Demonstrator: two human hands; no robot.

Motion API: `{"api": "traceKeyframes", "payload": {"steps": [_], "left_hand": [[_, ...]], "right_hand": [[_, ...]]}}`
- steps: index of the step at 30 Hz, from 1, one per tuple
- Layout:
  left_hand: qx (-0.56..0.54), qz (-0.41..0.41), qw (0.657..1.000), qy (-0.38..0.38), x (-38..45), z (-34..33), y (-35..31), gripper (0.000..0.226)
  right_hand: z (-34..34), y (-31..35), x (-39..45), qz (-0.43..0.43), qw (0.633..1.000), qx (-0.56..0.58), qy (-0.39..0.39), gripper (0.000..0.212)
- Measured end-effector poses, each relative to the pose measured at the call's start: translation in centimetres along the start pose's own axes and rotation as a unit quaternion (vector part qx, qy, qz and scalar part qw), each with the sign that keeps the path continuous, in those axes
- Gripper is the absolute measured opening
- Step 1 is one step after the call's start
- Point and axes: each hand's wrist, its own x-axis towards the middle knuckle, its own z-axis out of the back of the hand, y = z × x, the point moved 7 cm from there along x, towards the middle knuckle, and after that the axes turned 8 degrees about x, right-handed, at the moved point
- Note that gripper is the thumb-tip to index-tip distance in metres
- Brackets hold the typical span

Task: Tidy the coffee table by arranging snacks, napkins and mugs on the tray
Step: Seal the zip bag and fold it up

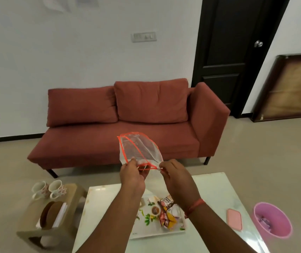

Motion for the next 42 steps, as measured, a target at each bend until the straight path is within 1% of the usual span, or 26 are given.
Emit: {"api": "traceKeyframes", "payload": {"steps": [4,6,8,9,10,11,12,13,14,15,16,17,18,19,20,21,22,24,28,31,35,42], "left_hand": [[-0.037,-0.014,0.999,0.033,-1.0,-1.6,-1.5,0.030],[-0.033,-0.028,0.999,0.033,-1.2,-1.7,-2.0,0.030],[0.026,-0.068,0.997,0.006,-1.2,-1.3,-2.8,0.030],[0.078,-0.105,0.991,-0.017,-1.2,-0.9,-3.4,0.032],[0.139,-0.158,0.977,-0.042,-1.4,-0.6,-4.2,0.034],[0.202,-0.229,0.950,-0.062,-1.7,-0.5,-5.1,0.036],[0.259,-0.310,0.912,-0.073,-2.4,-0.8,-6.2,0.036],[0.314,-0.397,0.859,-0.073,-3.3,-1.2,-7.1,0.034],[0.369,-0.476,0.796,-0.059,-4.4,-2.1,-7.7,0.033],[0.423,-0.536,0.730,-0.033,-5.2,-3.1,-7.8,0.032],[0.473,-0.574,0.669,0.001,-5.8,-4.1,-7.5,0.033],[0.518,-0.590,0.618,0.032,-6.0,-5.0,-7.1,0.036],[0.555,-0.593,0.580,0.060,-6.1,-5.8,-6.7,0.037],[0.584,-0.587,0.555,0.080,-6.0,-6.5,-6.3,0.036],[0.604,-0.581,0.538,0.093,-5.9,-7.0,-6.0,0.031],[0.615,-0.578,0.527,0.099,-5.9,-7.5,-5.9,0.026],[0.617,-0.578,0.524,0.102,-6.0,-7.8,-5.9,0.022],[0.610,-0.578,0.532,0.104,-6.1,-8.1,-6.1,0.016],[0.599,-0.592,0.531,0.097,-6.1,-8.5,-6.9,0.009],[0.594,-0.591,0.535,0.107,-6.1,-8.9,-7.4,0.009],[0.595,-0.594,0.530,0.113,-5.8,-9.1,-8.3,0.006],[0.608,-0.586,0.527,0.095,-4.0,-8.0,-10.1,0.008]], "right_hand": [[2.0,0.7,1.6,0.011,0.999,0.013,-0.042,0.006],[3.0,0.8,2.4,0.015,0.998,0.016,-0.059,0.006],[4.0,0.9,3.2,0.019,0.997,0.014,-0.073,0.006],[4.5,0.9,3.5,0.018,0.997,0.014,-0.077,0.007],[4.9,0.8,3.9,0.015,0.997,0.014,-0.080,0.007],[5.2,0.6,4.3,0.011,0.997,0.013,-0.079,0.008],[5.4,0.3,4.6,0.006,0.997,0.007,-0.074,0.008],[5.4,0.1,5.0,0.001,0.998,-0.002,-0.062,0.008],[5.5,0.0,5.4,-0.001,0.999,-0.011,-0.048,0.008],[5.6,0.1,5.7,0.000,0.999,-0.016,-0.034,0.007],[5.6,0.2,6.0,0.002,1.000,-0.019,-0.020,0.006],[5.6,0.5,6.2,0.004,1.000,-0.023,-0.008,0.006],[5.6,0.8,6.4,0.007,1.000,-0.027,0.002,0.007],[5.5,1.1,6.5,0.010,1.000,-0.028,0.010,0.008],[5.4,1.3,6.6,0.011,0.999,-0.031,0.017,0.010],[5.3,1.4,6.8,0.009,0.999,-0.037,0.022,0.011],[5.3,1.3,6.9,0.006,0.999,-0.044,0.024,0.011],[5.5,1.2,7.2,-0.001,0.998,-0.050,0.023,0.011],[6.1,1.6,7.5,0.003,0.999,-0.051,0.008,0.011],[6.3,1.7,8.0,0.005,0.999,-0.050,0.004,0.011],[6.6,1.7,8.6,0.009,0.999,-0.035,0.008,0.010],[7.8,0.2,9.7,-0.014,1.000,-0.014,-0.005,0.004]]}}
